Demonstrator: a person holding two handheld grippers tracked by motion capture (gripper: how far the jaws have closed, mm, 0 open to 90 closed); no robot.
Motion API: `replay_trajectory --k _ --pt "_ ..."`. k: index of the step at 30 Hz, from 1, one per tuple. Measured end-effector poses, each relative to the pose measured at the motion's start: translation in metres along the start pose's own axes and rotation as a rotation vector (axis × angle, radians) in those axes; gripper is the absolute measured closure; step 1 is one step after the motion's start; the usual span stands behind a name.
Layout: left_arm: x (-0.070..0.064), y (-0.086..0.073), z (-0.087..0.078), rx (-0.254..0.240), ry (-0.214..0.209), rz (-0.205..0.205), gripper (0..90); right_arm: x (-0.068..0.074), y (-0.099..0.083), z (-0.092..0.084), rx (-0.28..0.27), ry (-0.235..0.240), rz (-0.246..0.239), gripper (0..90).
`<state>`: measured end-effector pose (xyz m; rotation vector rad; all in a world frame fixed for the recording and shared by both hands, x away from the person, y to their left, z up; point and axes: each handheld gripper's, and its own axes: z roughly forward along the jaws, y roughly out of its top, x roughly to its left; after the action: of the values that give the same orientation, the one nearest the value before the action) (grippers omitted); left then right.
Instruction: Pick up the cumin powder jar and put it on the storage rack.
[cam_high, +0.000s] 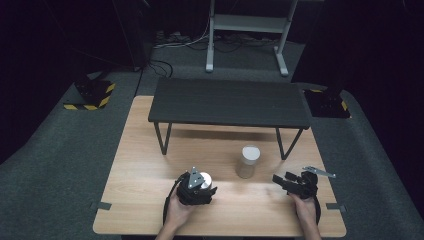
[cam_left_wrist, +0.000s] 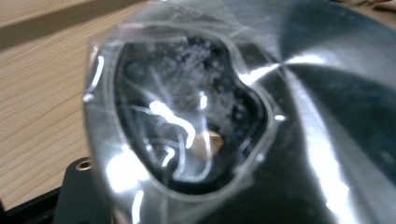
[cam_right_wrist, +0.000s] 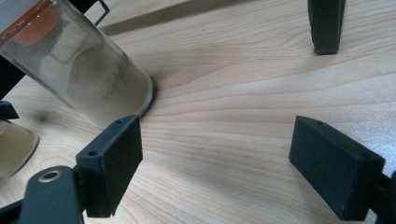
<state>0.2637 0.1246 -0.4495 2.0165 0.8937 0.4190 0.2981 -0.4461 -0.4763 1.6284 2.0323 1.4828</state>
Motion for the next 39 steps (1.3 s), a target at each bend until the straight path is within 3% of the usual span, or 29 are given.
replay_trajectory --k 17,31,39 --pt "-0.001 0.007 -0.008 -0.018 -0.013 -0.009 30.9 0.0 0.001 0.0 0.003 0.004 -0.002 16.0" --pt "0.005 0.025 -0.026 -0.053 0.008 -0.039 31.0 0.002 0.001 0.001 0.006 -0.004 -0.014 15.8" --pt "0.009 0.044 -0.038 -0.055 0.017 -0.044 31.0 0.004 0.002 0.001 0.01 -0.008 -0.021 15.3"
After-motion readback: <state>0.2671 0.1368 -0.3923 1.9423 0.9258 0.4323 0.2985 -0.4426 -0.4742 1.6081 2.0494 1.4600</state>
